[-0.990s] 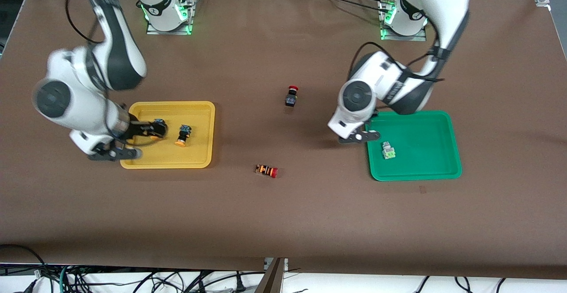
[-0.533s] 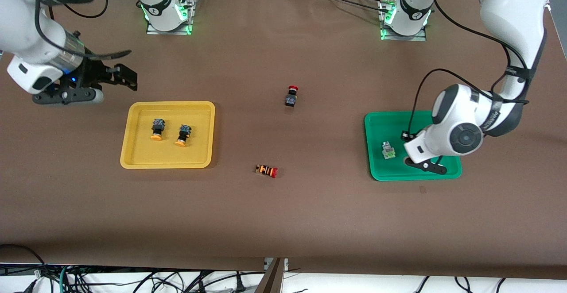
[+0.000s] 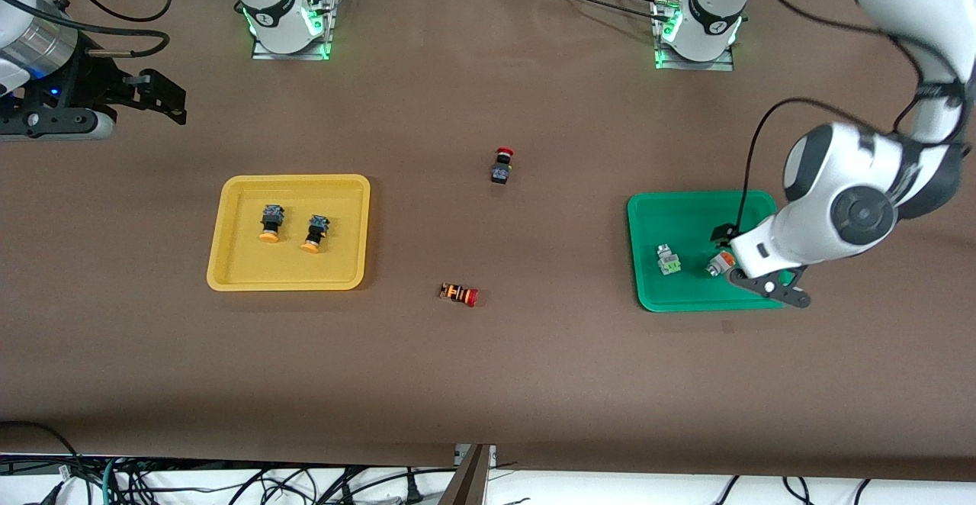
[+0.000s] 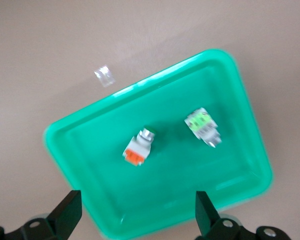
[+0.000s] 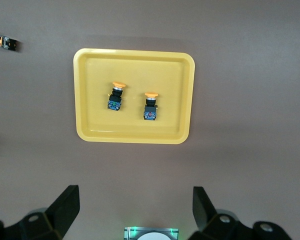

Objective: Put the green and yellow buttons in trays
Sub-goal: 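Lower the green-cap button into the green tray with the left gripper and release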

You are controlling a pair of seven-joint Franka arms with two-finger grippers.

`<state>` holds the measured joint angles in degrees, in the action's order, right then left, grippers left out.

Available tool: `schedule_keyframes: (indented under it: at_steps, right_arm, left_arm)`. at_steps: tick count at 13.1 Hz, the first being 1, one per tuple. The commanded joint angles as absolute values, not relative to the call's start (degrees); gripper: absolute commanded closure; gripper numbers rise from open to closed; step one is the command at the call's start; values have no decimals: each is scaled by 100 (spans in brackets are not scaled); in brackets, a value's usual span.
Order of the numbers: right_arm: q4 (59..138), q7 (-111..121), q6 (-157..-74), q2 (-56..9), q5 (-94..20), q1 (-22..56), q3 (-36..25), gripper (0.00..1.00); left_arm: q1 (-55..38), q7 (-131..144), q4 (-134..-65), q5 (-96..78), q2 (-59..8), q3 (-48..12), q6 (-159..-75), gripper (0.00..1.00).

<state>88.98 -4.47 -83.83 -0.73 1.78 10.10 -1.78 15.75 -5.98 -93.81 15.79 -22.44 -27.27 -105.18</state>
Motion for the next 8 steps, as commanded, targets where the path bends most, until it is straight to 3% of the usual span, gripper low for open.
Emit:
schedule_keyframes:
  at_steps: [1, 2, 3, 5, 6, 8]
  right_arm:
    - [8605, -211, -8244, -289, 237, 976, -167, 0]
    - [8544, -202, -8235, -342, 211, 976, -176, 0]
    - [8543, -202, -8235, -351, 211, 967, -176, 0]
    - [8534, -202, -8244, -360, 237, 967, -176, 0]
    - [8534, -202, -8244, -378, 237, 967, -176, 0]
    - [8534, -202, -8244, -387, 237, 975, -176, 0]
  left_arm:
    - [1556, -703, -8346, 1565, -1654, -2935, -9181, 0]
    - [1582, -703, -7923, 1504, -1557, -2927, -8828, 0]
    - [1591, -625, -7945, 1146, -1138, -2875, -8737, 0]
    - [1713, -677, -7814, 923, -941, -2830, -8255, 0]
    - [1496, -633, -7927, 610, -558, -2308, -8305, 0]
    - [234, -589, -8365, 11, -169, -545, -8472, 0]
